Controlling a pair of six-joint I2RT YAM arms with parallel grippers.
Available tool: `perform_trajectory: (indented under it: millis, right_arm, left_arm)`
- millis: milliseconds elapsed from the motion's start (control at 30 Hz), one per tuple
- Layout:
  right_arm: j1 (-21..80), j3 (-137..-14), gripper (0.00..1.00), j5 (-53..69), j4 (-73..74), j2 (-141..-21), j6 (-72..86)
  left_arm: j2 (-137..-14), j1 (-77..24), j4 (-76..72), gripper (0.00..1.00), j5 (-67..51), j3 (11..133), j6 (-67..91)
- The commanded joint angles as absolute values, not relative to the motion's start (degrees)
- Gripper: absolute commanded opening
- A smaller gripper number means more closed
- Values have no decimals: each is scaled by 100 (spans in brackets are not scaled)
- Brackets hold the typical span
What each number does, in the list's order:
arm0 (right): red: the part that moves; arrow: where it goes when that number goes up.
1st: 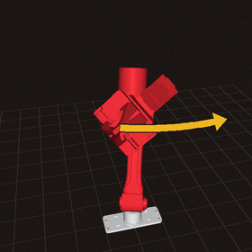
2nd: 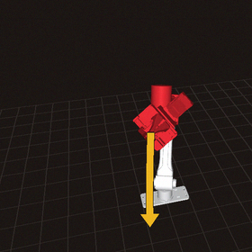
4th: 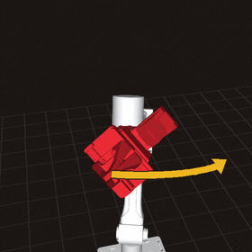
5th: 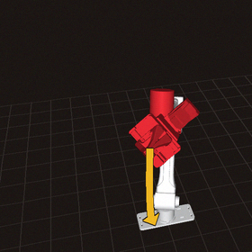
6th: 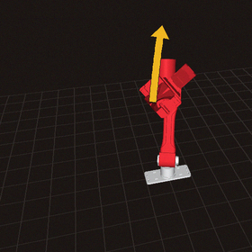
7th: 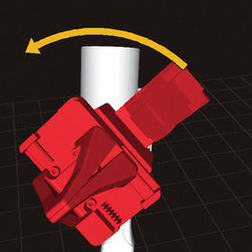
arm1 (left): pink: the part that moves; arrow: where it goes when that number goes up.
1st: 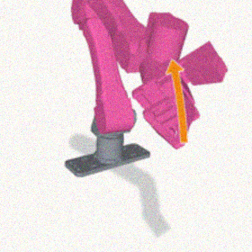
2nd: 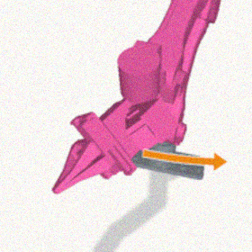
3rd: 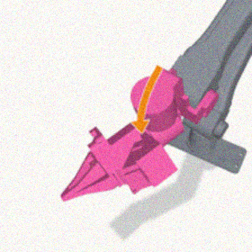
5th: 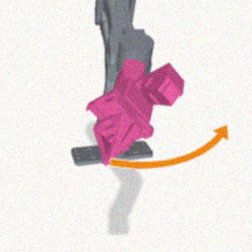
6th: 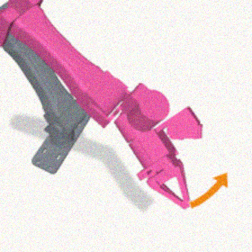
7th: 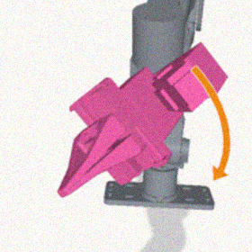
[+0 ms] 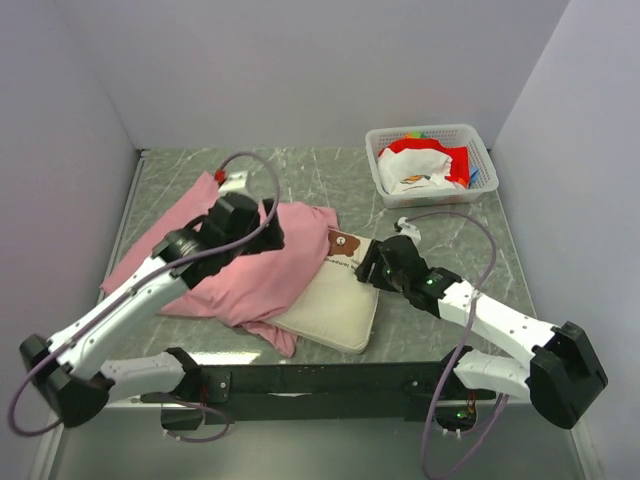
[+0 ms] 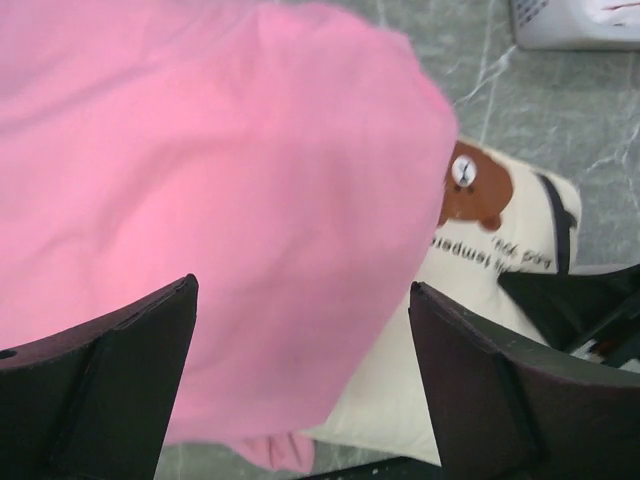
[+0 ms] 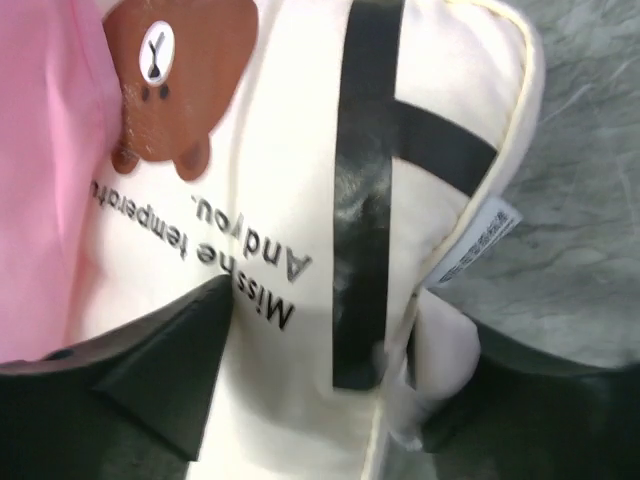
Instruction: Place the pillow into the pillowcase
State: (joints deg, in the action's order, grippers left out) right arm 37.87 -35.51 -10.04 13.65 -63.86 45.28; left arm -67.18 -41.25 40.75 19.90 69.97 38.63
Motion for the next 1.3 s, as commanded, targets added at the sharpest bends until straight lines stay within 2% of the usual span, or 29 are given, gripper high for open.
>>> perform_trajectory:
  millis: [0,67,133,267,433,600,633,667,733,767,867,933,1033,1067,1167,1267]
  right_arm:
    - [3797,-3524,82,-1010,1344,-5968,4430]
    - [3788,-3507,93,-1089,1529,-5723,4386]
    - [3779,-3498,100,-1160,1739,-5442,4377]
    - [3771,-3402,100,-1029,2065,-4976,4289]
    - [3893,-2876,100,-624,2118,-4317,4456]
    - [4894,-2549,100,-905,2031,-4175,5114]
    - [5017,-2392,100,-905,1969,-4175,5298]
    - [5210,-2321,100,-844,1882,-4175,5395]
    - [5404,-2119,100,-852,1697,-4140,5659]
    - [5571,-2083,100,-905,1679,-4114,5721]
    - [5642,-2013,100,-897,1627,-4034,5818]
    - [5660,-1969,100,-818,1495,-4069,5818]
    - [5704,-2013,100,-686,1231,-4367,5845]
    - [5722,-2030,100,-686,1135,-4525,5853]
    - [5809,-2013,99,-729,950,-4649,5941]
    - [5818,-1969,94,-861,949,-4667,6038]
  left_arm:
    - [-5995,-4157,4139,92,2154,5919,4701]
    - [-5558,-4166,4070,93,1892,5495,4825]
    - [-5257,-4192,3885,97,1610,4985,4834]
    - [-4835,-4455,4025,99,1345,4685,4947]
    - [-4755,-5411,4165,100,1792,4465,5606]
    - [-4650,-6098,4464,98,2248,4254,6387]
    - [-4623,-6169,4682,95,2363,4228,6538]
    - [-4614,-6231,4754,83,2425,4149,6817]
    - [-4623,-6424,5008,76,2575,4018,7161]
    - [-4606,-6529,5097,68,2645,3956,7598]
    - [-4492,-7021,5159,56,2909,3666,8346]
    - [-4456,-7347,4897,55,2892,3325,8490]
    - [-4745,-7444,4264,60,2813,2937,8595]
    - [-4833,-7453,4071,69,2821,2866,8665]
    - [-4931,-7462,3570,77,2987,2655,8579]
    - [-4851,-7453,2955,76,3189,2444,8482]
